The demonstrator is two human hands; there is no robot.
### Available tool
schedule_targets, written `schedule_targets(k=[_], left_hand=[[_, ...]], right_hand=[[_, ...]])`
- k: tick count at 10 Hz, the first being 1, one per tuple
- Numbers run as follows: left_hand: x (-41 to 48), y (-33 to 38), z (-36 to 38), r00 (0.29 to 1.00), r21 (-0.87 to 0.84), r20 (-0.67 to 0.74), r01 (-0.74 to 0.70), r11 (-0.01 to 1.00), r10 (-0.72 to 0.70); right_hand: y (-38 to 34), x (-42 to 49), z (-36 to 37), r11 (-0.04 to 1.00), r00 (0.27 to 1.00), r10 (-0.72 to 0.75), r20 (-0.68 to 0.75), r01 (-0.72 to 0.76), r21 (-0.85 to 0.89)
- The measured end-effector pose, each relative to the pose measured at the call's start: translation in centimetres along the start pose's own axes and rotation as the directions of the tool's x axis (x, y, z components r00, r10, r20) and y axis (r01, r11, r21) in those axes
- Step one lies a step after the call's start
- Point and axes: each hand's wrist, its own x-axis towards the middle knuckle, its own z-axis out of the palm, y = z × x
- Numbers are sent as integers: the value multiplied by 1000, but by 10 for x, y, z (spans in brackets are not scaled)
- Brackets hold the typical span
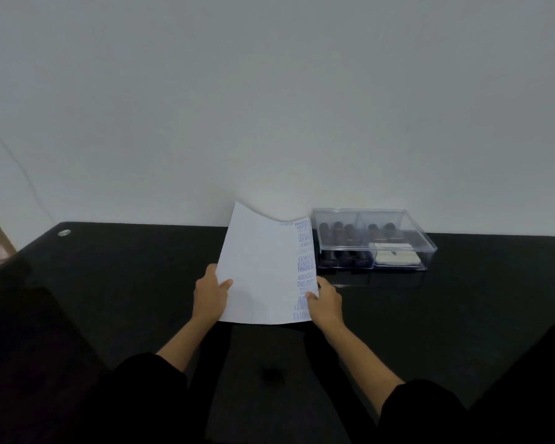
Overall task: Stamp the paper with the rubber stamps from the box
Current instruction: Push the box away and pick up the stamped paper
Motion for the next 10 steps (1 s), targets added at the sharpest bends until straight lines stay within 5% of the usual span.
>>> schedule_targets(k=[4, 6, 8, 10], left_hand=[[6, 5, 11, 1000, 443, 12, -23, 896, 19], [7, 2, 14, 999, 576, 17, -49, 816, 48], [1, 6, 15, 991, 630, 93, -131, 765, 93], [-4, 20, 20, 958, 470, 196, -278, 837, 209]], right_hand=[[4, 4, -6, 933, 998, -60, -12, 51, -356], [2, 1, -6, 916, 998, -54, -19, 41, -399], [0, 0, -7, 899, 998, -65, -20, 50, -435], [0, 1, -17, 858, 992, -129, -5, 109, -501]])
